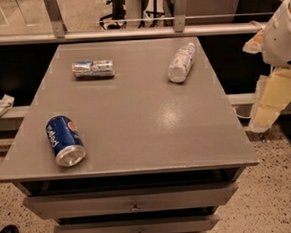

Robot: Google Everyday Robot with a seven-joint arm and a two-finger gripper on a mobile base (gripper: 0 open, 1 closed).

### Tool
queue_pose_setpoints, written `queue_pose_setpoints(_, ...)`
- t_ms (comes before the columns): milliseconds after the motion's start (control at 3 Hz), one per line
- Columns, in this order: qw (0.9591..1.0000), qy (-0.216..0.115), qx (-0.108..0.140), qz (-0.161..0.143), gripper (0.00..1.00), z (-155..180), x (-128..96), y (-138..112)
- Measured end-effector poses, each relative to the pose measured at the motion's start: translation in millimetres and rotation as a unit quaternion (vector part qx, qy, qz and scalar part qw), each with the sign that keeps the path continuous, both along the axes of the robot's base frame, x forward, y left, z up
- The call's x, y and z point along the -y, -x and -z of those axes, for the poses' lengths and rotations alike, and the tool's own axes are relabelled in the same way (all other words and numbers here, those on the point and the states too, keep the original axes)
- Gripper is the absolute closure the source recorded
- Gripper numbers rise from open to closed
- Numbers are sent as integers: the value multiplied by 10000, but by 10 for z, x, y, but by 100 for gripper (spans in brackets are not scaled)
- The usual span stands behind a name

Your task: Place pepsi can upright

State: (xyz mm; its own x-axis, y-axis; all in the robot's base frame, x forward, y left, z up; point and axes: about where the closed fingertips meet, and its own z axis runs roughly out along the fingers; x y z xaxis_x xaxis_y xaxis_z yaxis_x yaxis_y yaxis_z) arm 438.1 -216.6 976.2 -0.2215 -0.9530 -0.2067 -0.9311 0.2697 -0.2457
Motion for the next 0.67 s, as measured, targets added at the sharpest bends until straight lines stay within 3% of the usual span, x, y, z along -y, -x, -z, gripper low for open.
queue_pose_setpoints(333, 10000, 0, 0, 0, 0, 0, 0, 0)
queue_pose_setpoints(667, 9988, -371, -96, 313, 0, 77, -590, -130)
